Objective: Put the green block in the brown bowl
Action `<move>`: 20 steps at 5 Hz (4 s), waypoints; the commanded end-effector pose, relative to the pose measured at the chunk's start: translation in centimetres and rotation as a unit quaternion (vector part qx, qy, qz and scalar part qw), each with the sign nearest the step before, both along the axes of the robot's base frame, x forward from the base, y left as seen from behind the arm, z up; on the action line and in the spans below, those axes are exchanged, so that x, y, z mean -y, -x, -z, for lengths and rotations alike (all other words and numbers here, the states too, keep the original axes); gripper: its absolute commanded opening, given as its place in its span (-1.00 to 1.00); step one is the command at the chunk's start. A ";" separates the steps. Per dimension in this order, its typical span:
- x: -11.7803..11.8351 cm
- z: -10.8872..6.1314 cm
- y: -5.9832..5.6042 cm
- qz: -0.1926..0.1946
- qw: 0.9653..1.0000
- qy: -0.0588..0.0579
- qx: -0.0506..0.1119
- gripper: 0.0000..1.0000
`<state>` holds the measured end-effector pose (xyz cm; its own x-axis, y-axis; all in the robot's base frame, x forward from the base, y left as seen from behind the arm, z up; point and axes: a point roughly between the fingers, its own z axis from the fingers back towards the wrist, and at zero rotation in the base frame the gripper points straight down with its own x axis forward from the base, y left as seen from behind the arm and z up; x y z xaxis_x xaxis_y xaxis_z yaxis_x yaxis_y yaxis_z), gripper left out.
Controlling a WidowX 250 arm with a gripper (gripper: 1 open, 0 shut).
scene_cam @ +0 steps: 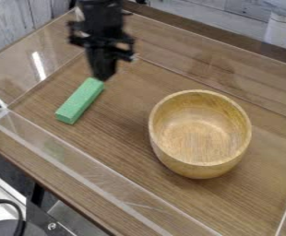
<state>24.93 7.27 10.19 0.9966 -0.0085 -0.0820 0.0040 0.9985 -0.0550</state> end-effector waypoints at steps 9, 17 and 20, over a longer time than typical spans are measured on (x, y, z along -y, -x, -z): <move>-8.9 6.0 0.7 -0.069 0.997 -0.037 -0.008 -1.00; 1.2 -1.3 -3.5 0.024 0.998 -0.023 0.047 -1.00; 12.7 -0.1 -5.2 0.114 0.992 -0.011 0.045 -1.00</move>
<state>29.00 -5.42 8.44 0.9679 -0.2420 -0.0684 0.2405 0.9702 -0.0292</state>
